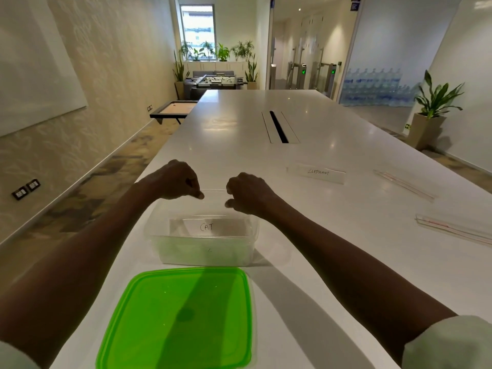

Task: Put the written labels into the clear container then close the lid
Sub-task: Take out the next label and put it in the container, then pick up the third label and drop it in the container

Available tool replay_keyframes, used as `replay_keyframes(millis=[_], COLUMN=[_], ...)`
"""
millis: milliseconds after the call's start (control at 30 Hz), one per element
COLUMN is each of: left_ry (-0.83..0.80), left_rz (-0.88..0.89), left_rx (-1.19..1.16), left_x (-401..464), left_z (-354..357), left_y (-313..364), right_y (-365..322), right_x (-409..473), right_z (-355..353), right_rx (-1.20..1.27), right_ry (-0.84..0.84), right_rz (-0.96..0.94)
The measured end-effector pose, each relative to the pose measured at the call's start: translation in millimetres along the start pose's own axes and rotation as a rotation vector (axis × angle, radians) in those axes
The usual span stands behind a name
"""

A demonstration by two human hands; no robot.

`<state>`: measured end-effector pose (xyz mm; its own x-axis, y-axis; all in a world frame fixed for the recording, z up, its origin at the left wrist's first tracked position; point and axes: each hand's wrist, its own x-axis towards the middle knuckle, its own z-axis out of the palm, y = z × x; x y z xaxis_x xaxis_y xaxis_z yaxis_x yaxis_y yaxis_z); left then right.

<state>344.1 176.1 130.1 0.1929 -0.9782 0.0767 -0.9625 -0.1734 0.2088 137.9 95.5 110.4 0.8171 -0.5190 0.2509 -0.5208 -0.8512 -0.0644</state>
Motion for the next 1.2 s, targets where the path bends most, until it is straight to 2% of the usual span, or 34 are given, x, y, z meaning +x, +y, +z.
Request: replay_keyframes(millis=[100,200,300,567,833,1200], left_ry=[0.144,0.277,0.339,0.305,0.245,0.183], left_rz=[0.040,0.078,0.107,0.102,0.088,0.000], left_rx=[-0.018,-0.045,-0.064,-0.120,-0.156,-0.158], left_x=[4,8,15,40,62,99], left_z=[-4,-3,1,18,40,71], left_y=[13,32,54,122,181,226], right_y=[6,17,33,96,172,269], right_x=[-8,-21,-36,-74,-104,-130], right_z=[-6,-10,-13,-25,-28,-22], right_rx=[-0.024,-0.049,-0.067,-0.090,-0.107,-0.053], right_ry=[0.162,0.250,0.321,0.369,0.295,0.220], right_rz=[0.018,0.055,0.084,0.144,0.209,0.309])
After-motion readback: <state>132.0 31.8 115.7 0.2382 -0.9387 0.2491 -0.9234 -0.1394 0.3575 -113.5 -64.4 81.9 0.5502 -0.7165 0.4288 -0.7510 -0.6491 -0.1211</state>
